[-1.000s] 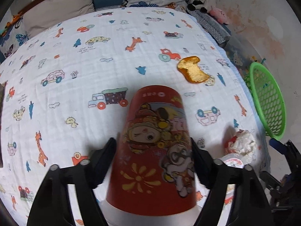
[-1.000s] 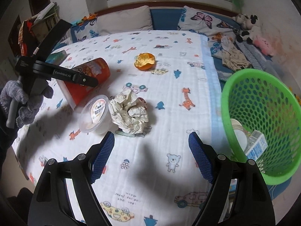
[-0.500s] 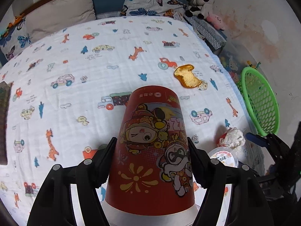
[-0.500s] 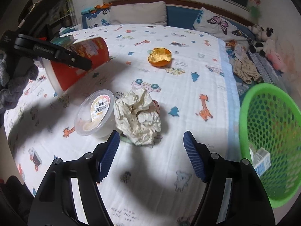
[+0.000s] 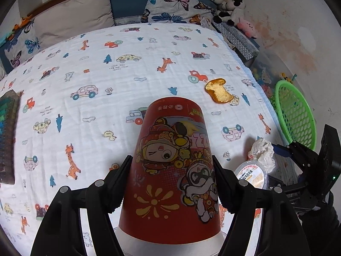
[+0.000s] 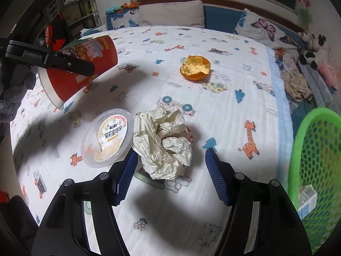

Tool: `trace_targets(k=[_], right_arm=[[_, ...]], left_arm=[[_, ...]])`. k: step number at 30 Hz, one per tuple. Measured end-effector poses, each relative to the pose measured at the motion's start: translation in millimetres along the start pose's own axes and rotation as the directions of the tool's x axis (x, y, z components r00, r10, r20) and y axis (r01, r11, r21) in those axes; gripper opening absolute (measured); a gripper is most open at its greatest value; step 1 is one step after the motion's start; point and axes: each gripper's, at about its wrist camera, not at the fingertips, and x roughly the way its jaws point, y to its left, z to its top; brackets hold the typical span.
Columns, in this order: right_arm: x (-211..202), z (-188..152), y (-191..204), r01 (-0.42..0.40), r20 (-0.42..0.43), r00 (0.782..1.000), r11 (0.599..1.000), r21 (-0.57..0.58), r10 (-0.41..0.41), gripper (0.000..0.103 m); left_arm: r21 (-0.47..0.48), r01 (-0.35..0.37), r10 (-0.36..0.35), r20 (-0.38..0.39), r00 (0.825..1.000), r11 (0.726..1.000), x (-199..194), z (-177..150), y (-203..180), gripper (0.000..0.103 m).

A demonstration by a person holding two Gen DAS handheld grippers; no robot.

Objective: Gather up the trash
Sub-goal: 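Grasp the red paper cup with the left tool while the right tool grasps the crumpled paper, then drop the crumpled paper into the basket with the right tool while the left tool carries the red cup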

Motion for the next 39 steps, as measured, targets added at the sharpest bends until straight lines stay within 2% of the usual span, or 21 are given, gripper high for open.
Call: trace_targets(k=[3, 7, 14, 20, 25, 30, 35, 39], right_arm=[[1, 1, 0, -0.01, 0.004, 1.0, 1.0, 0.003, 0.01, 0.049], [-3, 0, 1, -0.001, 0.024, 1.0, 1.0, 0.011, 0.001, 0.046], [-29, -4, -10, 0.014, 0.075, 0.997, 0.995, 0.094, -0.021, 0.045], [-75, -10, -30, 0.076, 0.127, 0.987, 0.978, 0.195, -0.102, 0.045], [-110, -22, -56, 0.176, 0.111, 0.97, 0.94, 0.292, -0.216, 0.045], [-136, -40, -90, 0.246, 0.075, 0.951, 0.881, 0.404, -0.3, 0.045], [-147, -61, -124, 0.285, 0.035, 0.939, 0.831, 0.478, -0.342, 0.045], [-150, -76, -145, 0.301, 0.011, 0.935, 0.806, 0.51, -0.355, 0.046]], left_arm=[[-0.007, 0.0, 0.0, 0.0, 1.0, 1.0, -1, 1, 2, 0.068], [0.0, 0.0, 0.0, 0.008, 1.0, 1.0, -4, 1, 0, 0.068], [0.018, 0.019, -0.02, 0.024, 1.0, 1.0, -14, 3, -10, 0.068], [0.064, 0.055, -0.058, 0.042, 0.997, 0.996, -27, 6, -32, 0.068], [0.111, 0.084, -0.09, 0.05, 0.995, 0.99, -36, 6, -55, 0.068], [0.144, 0.125, -0.133, 0.046, 0.99, 0.982, -42, 7, -81, 0.068], [0.179, 0.151, -0.161, 0.044, 0.986, 0.972, -43, 12, -113, 0.068], [0.209, 0.167, -0.178, 0.038, 0.983, 0.964, -41, 20, -144, 0.068]])
